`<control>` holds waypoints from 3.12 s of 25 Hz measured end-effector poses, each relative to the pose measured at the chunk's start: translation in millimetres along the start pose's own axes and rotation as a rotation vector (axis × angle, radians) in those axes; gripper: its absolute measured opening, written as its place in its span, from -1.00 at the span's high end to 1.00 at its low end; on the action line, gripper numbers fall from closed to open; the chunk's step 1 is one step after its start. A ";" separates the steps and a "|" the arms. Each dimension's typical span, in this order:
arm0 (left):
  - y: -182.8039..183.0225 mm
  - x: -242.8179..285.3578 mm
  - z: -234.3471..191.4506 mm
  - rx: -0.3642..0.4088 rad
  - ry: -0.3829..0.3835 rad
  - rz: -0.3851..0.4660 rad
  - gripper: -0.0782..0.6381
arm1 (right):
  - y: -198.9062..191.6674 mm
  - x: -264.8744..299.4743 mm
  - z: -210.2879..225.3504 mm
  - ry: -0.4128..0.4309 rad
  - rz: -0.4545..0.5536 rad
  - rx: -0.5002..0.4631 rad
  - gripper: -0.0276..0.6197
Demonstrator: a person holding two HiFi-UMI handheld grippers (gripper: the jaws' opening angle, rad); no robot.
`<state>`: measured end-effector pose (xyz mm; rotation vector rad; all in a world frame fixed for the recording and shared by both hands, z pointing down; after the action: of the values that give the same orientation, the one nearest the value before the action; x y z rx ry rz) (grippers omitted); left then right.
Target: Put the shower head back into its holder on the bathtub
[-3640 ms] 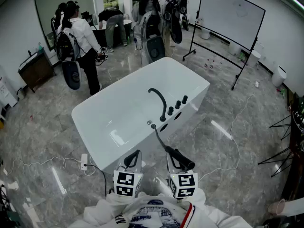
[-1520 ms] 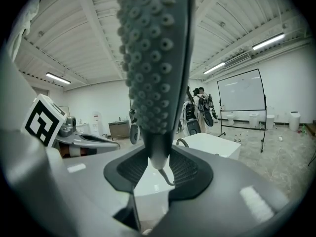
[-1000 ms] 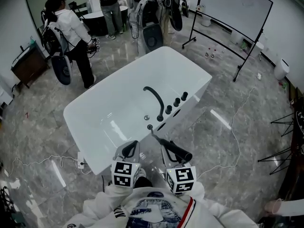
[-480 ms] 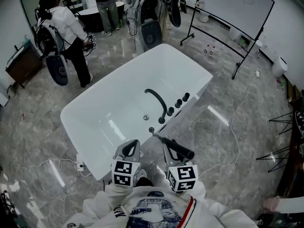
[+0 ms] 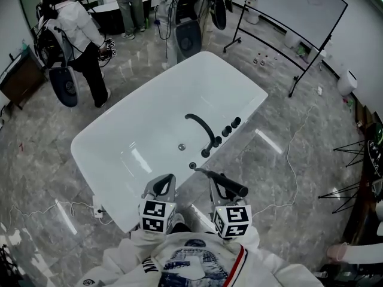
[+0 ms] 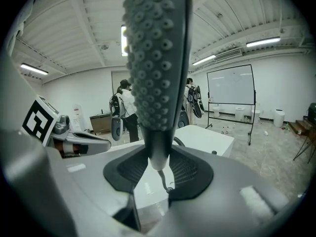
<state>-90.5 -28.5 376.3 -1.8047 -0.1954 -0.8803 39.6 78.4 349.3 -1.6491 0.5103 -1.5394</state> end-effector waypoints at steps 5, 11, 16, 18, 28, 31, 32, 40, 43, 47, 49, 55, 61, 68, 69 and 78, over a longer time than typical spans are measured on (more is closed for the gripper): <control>-1.8 9.1 -9.1 -0.018 -0.021 -0.006 0.76 | 3.0 8.5 -0.6 -0.016 -0.020 -0.010 0.49; -0.8 12.5 -15.7 -0.028 -0.027 -0.010 0.76 | 9.1 18.6 -2.0 -0.021 -0.034 -0.025 0.49; -1.8 18.2 -25.3 -0.053 -0.002 -0.024 0.76 | 12.6 33.4 -2.1 0.010 -0.054 -0.038 0.49; -0.8 22.2 -26.4 -0.063 0.010 -0.028 0.76 | 14.0 40.5 1.4 0.024 -0.064 -0.044 0.49; 8.1 51.3 -25.9 -0.133 0.103 -0.067 0.76 | 25.6 82.3 21.1 0.153 -0.116 -0.144 0.49; 7.0 58.5 -27.2 -0.166 0.141 -0.080 0.76 | 25.2 95.2 27.2 0.197 -0.137 -0.185 0.49; 6.7 60.8 -27.4 -0.176 0.156 -0.084 0.76 | 25.0 98.9 29.6 0.213 -0.142 -0.193 0.49; 5.0 75.9 -14.7 -0.228 0.256 -0.101 0.76 | 21.9 117.2 50.3 0.327 -0.179 -0.255 0.49; 7.0 79.5 -10.0 -0.262 0.282 -0.099 0.76 | 22.0 123.5 52.7 0.379 -0.193 -0.285 0.49; 5.2 82.5 -4.7 -0.291 0.327 -0.101 0.76 | 20.3 129.6 55.8 0.431 -0.203 -0.327 0.49; 2.1 84.4 -3.1 -0.300 0.352 -0.103 0.76 | 19.1 132.5 57.1 0.455 -0.206 -0.346 0.49; 0.3 90.1 -1.2 -0.315 0.400 -0.083 0.76 | 15.7 142.8 63.5 0.492 -0.212 -0.378 0.49; -20.9 92.2 -4.6 -0.319 0.408 -0.100 0.76 | 2.1 155.3 52.0 0.491 -0.235 -0.391 0.49; -37.3 105.3 -18.1 -0.320 0.371 -0.110 0.76 | -7.8 170.4 44.8 0.449 -0.239 -0.394 0.49; -40.1 106.8 -19.6 -0.319 0.362 -0.109 0.76 | -9.7 171.3 43.0 0.442 -0.240 -0.395 0.49; -59.7 131.9 -25.7 -0.315 0.321 -0.102 0.76 | -27.5 186.8 47.9 0.385 -0.258 -0.374 0.49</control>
<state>-39.4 -61.4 510.2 -1.9195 0.0618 -1.3178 112.1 -32.7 491.9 -1.7478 0.8587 -2.0705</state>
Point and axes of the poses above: the fingertips, and each gripper's own axes: x forward along the fingers, z to its right, y out of its top, the point moved 3 cm from there along -x, backward along the fingers, and after that the axes turned 14 degrees about -z, right-handed, at the moved point
